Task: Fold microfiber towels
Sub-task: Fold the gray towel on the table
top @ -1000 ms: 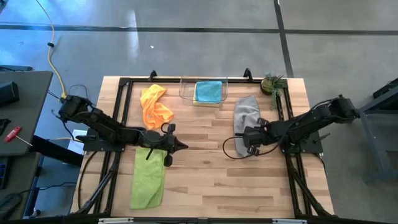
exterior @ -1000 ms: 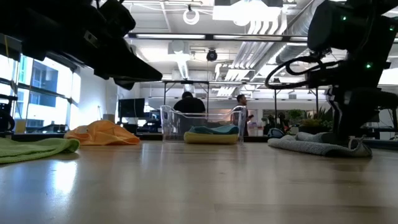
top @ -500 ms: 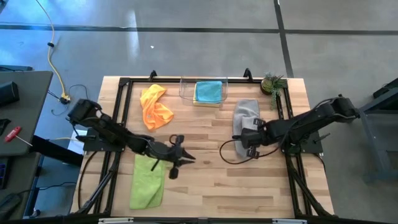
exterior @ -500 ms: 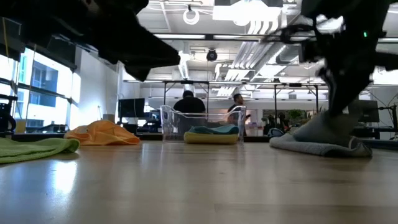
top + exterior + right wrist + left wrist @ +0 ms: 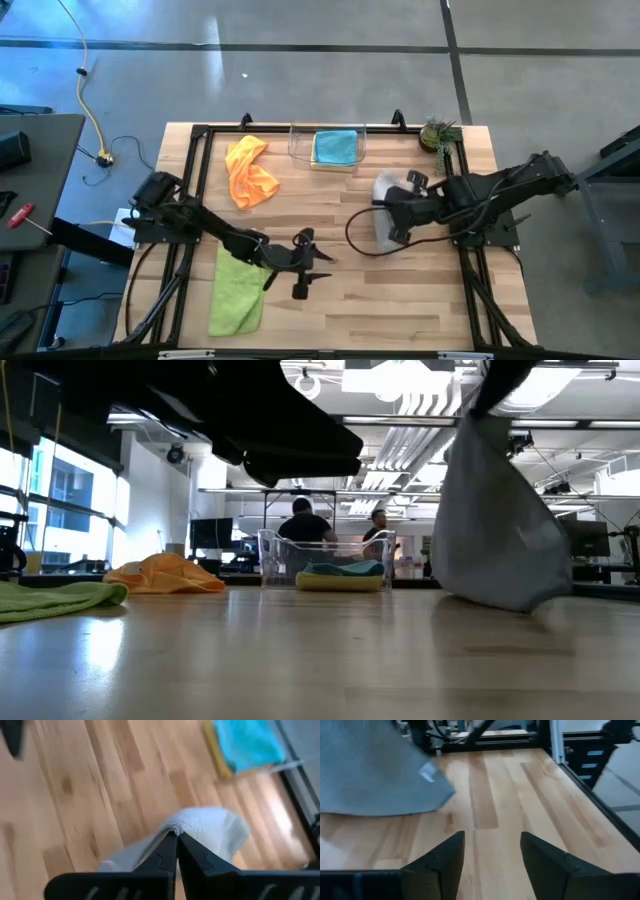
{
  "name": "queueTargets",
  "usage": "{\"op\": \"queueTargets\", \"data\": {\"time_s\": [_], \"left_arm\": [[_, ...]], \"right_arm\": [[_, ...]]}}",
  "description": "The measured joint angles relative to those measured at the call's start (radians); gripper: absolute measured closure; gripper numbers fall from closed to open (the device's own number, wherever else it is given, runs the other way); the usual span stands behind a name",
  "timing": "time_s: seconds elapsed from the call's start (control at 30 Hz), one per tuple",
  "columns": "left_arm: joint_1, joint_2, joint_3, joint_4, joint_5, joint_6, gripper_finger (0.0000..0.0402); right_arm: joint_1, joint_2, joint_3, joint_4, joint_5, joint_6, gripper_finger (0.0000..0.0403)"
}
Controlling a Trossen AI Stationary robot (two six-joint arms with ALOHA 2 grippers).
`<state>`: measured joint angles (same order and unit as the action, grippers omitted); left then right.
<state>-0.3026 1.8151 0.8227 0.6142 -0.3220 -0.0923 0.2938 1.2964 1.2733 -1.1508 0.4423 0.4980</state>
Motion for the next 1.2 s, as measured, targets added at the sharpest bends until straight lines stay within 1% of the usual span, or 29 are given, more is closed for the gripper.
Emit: {"op": "queueTargets", "data": {"time_s": [0.13, 0.27, 0.47, 0.53, 0.6, 0.73, 0.83, 0.93, 1.0, 1.03, 1.1, 1.2], "left_arm": [[-0.015, -0.041, 0.0, -0.012, -0.059, 0.0, 0.0204], [-0.039, -0.072, 0.0, -0.015, -0.123, -0.007, 0.0196], [-0.076, -0.084, 0.0, -0.017, -0.234, -0.082, 0.0173], [-0.091, -0.084, 0.0, -0.012, -0.299, -0.085, 0.0163], [-0.109, -0.084, 0.0, -0.003, -0.374, -0.058, 0.0153], [-0.147, -0.084, 0.0, 0.009, -0.541, 0.053, 0.0139], [-0.174, -0.084, 0.0, 0.009, -0.669, 0.155, 0.0136], [-0.208, -0.084, 0.0, 0.012, -0.822, 0.24, 0.0139], [-0.235, -0.095, -0.003, 0.005, -0.899, 0.302, 0.015], [-0.247, -0.107, -0.006, 0.004, -0.909, 0.32, 0.0159], [-0.263, -0.134, -0.018, -0.004, -0.888, 0.31, 0.0181], [-0.273, -0.189, -0.054, -0.077, -0.822, 0.215, 0.0224]], "right_arm": [[-0.007, 0.063, 0.128, -0.047, 0.032, -0.025, 0.0402], [-0.027, 0.173, 0.279, -0.102, 0.061, -0.062, 0.0403], [-0.087, 0.329, 0.512, -0.151, 0.099, -0.082, 0.0403], [-0.106, 0.368, 0.586, -0.155, 0.1, -0.09, 0.0403], [-0.124, 0.402, 0.661, -0.159, 0.1, -0.109, 0.0403], [-0.143, 0.449, 0.794, -0.158, 0.103, -0.142, 0.0403], [-0.144, 0.468, 0.871, -0.166, 0.106, -0.165, 0.0403], [-0.139, 0.47, 0.908, -0.2, 0.106, -0.154, 0.0403], [-0.125, 0.465, 0.903, -0.261, 0.107, -0.109, 0.0403], [-0.117, 0.464, 0.894, -0.295, 0.107, -0.072, 0.0403], [-0.092, 0.462, 0.86, -0.363, 0.12, 0.008, 0.0403], [-0.046, 0.462, 0.759, -0.393, 0.128, 0.118, 0.0403]]}}
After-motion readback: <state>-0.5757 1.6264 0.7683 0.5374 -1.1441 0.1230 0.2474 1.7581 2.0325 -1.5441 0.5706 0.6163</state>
